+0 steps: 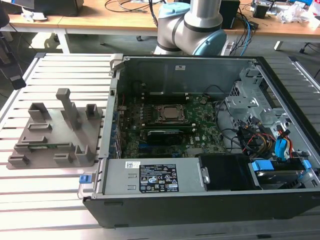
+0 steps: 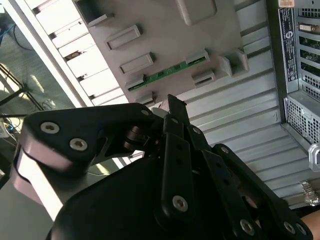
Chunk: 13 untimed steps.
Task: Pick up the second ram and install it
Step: 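Pick up the second ram and move it above second insertion slot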
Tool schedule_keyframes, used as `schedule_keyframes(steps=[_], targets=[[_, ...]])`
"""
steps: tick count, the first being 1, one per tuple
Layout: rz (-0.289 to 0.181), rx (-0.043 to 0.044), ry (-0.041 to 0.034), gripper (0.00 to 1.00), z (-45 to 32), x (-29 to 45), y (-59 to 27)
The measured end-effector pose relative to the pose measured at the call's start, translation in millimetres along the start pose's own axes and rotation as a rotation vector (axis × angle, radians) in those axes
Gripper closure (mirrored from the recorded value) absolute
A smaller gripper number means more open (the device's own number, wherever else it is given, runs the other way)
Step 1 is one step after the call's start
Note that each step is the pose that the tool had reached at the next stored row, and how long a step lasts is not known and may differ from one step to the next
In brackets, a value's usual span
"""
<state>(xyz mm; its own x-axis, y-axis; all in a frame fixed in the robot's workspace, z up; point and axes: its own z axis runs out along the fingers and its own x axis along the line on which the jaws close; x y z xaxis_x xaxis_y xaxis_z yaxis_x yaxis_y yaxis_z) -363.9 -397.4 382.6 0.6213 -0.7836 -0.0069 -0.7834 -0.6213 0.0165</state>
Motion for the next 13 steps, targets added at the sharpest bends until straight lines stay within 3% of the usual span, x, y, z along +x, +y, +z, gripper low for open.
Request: schedule_keyframes(steps=[13], targets=[[-0.163, -0.0011, 0.0027, 0.89, 0.0, 0.0, 0.0]])
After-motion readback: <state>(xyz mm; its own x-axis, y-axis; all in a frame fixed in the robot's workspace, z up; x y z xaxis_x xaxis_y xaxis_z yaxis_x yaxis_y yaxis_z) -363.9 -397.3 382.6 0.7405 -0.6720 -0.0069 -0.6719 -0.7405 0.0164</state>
